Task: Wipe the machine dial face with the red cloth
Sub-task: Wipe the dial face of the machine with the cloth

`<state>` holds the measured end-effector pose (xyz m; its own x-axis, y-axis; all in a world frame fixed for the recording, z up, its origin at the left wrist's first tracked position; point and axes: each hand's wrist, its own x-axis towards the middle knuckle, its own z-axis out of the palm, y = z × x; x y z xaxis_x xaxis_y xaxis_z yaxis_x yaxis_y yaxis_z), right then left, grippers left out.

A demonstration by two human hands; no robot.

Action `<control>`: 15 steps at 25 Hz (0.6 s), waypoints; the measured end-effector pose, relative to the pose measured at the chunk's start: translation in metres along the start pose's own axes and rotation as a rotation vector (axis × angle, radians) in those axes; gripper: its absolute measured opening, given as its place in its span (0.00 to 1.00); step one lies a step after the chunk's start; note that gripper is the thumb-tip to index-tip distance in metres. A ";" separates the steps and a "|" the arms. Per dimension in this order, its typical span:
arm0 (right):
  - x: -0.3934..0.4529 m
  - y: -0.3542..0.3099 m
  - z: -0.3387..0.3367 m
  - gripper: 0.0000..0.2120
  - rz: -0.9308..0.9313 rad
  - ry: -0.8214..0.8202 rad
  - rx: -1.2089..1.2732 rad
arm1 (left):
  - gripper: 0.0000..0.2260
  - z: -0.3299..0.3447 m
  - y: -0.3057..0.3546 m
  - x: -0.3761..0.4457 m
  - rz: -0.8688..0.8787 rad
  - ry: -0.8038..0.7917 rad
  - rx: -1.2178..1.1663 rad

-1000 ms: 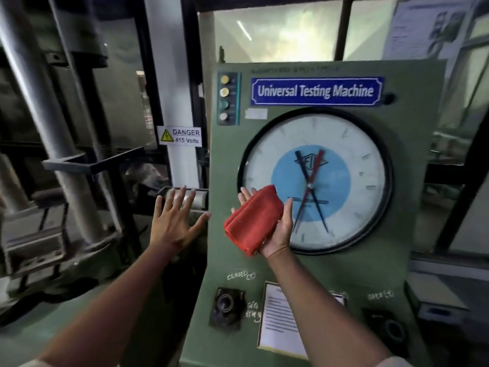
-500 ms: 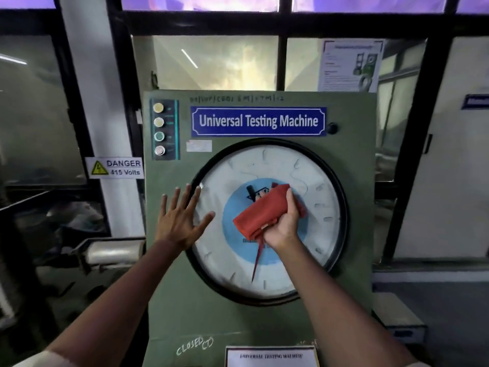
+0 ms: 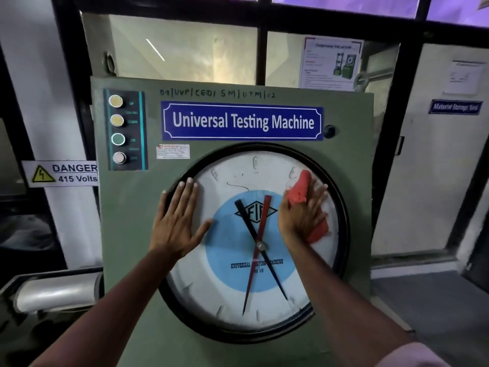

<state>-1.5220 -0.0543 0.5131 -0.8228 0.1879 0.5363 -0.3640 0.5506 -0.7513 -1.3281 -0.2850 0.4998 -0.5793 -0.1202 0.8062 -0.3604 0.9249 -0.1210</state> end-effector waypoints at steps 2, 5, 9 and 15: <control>-0.006 -0.004 0.009 0.43 0.015 0.013 0.023 | 0.41 0.005 0.000 -0.003 -0.038 0.007 0.001; -0.010 -0.035 0.022 0.43 -0.067 0.052 0.046 | 0.42 0.010 -0.002 -0.012 -0.085 0.000 0.013; -0.031 -0.054 0.043 0.41 -0.568 0.071 -0.115 | 0.44 0.016 0.006 -0.022 -0.159 -0.002 0.026; -0.012 0.057 -0.001 0.36 -0.716 -0.055 -0.305 | 0.43 0.015 0.013 -0.025 -0.196 -0.028 -0.001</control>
<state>-1.5326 -0.0243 0.4647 -0.4559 -0.3343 0.8248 -0.6856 0.7229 -0.0860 -1.3289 -0.2755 0.4697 -0.5178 -0.3081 0.7981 -0.4677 0.8831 0.0375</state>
